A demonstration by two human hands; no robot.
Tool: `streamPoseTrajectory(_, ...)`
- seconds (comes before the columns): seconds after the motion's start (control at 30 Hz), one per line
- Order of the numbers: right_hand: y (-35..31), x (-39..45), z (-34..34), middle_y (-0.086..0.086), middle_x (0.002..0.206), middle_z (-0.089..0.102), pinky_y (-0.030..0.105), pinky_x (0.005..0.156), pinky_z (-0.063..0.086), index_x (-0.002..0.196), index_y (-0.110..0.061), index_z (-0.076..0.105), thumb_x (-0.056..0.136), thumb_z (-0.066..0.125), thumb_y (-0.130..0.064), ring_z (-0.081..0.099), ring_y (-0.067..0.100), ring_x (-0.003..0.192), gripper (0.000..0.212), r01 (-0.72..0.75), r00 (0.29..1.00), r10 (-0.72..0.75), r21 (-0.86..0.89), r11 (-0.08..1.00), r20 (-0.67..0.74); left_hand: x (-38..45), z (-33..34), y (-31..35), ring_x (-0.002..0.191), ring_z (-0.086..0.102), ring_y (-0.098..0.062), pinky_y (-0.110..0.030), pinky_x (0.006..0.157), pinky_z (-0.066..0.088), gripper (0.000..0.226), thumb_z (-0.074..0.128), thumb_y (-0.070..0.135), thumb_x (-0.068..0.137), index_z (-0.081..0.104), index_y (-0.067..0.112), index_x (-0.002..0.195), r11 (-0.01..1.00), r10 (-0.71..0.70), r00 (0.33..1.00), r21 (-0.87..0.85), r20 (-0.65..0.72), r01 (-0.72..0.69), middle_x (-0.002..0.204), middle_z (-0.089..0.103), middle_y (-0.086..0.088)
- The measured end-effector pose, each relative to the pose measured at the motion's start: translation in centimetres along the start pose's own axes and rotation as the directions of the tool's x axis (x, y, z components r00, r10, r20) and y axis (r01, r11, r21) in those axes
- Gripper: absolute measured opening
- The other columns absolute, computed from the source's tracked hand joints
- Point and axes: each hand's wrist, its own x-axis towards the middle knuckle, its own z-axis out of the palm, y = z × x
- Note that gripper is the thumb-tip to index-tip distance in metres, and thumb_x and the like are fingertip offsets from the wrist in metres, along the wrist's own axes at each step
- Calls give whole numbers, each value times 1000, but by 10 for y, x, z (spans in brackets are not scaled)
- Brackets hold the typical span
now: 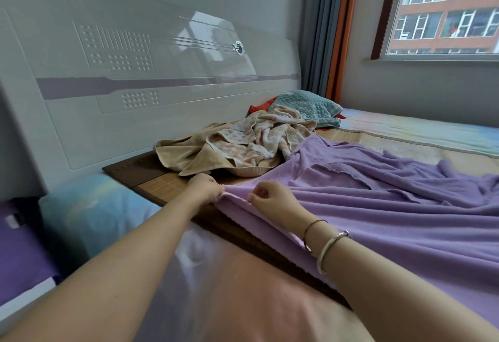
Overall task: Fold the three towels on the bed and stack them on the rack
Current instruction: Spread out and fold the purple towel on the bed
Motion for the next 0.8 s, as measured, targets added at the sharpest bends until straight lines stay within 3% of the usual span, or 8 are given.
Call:
streamPoseTrajectory(0.1, 11, -14, -8, -9, 88, 62, 27, 78, 48, 93, -18, 60, 85, 61, -40, 57, 10, 83, 24, 13, 997, -8, -53, 999, 79, 9, 5, -14, 77, 63, -29, -39, 80, 57, 24, 57, 21, 92, 55, 13, 69, 997, -23, 996, 68, -81, 29, 82, 63, -11)
streamPoseTrajectory(0.2, 21, -33, -21, -11, 115, 55, 25, 89, 44, 116, -26, 50, 79, 67, -49, 53, 9, 103, 47, 25, 963, 22, -172, 985, 268, 14, 8, -19, 84, 67, -31, -41, 81, 57, 20, 56, 26, 93, 63, 8, 90, 991, -30, 995, 131, -90, 42, 95, 68, -13)
streamPoseTrajectory(0.27, 27, -43, -28, -10, 125, 50, 26, 94, 42, 127, -27, 42, 78, 69, -47, 50, 11, 110, 59, 54, 949, 18, -218, 974, 316, 10, 9, -15, 89, 67, -33, -38, 80, 56, 26, 57, 27, 90, 63, 5, 102, 977, -41, 995, 203, -96, 60, 101, 69, -15)
streamPoseTrajectory(0.4, 37, -63, -48, -7, 134, 46, 26, 100, 38, 134, -26, 39, 86, 60, -48, 46, 11, 119, 57, 9, 946, 40, -151, 989, 321, -18, 22, 5, 116, 50, -33, -40, 90, 46, 39, 56, 20, 89, 47, 11, 125, 877, 125, 974, 481, -187, -20, 131, 48, -12)
streamPoseTrajectory(0.5, 56, -78, -74, -2, 136, 49, 29, 97, 37, 131, -22, 45, 96, 46, -40, 47, 16, 121, 39, -23, 991, 52, -225, 974, 125, -46, 46, 30, 121, 39, -33, -39, 97, 40, 38, 53, 23, 90, 46, 18, 127, 791, 370, 920, 565, -133, -236, 137, 41, -7)
streamPoseTrajectory(0.6, 92, -100, -110, 2, 136, 47, 32, 104, 29, 128, -19, 47, 93, 49, -25, 39, 22, 129, 36, -118, 991, 69, -508, 853, -114, -78, 89, 59, 122, 39, -31, -40, 105, 34, 28, 53, 34, 88, 58, 25, 114, 743, 478, 864, 450, 161, -495, 131, 48, -4)
streamPoseTrajectory(0.7, 128, -133, -156, 6, 135, 47, 34, 103, 28, 127, -18, 48, 86, 54, -22, 37, 27, 128, 42, -340, 931, 188, -553, 760, -314, -117, 137, 89, 124, 37, -27, -43, 107, 33, 26, 57, 42, 87, 61, 29, 110, 708, 533, 749, 278, 393, -649, 128, 50, -1)
streamPoseTrajectory(0.8, 157, -165, -198, 14, 133, 47, 40, 100, 34, 125, -13, 47, 86, 54, -29, 40, 34, 125, 43, -558, 821, 357, -498, 664, -445, -150, 177, 116, 124, 40, -26, -44, 105, 36, 38, 60, 51, 86, 59, 28, 117, 650, 569, 642, 198, 514, -734, 128, 51, -2)
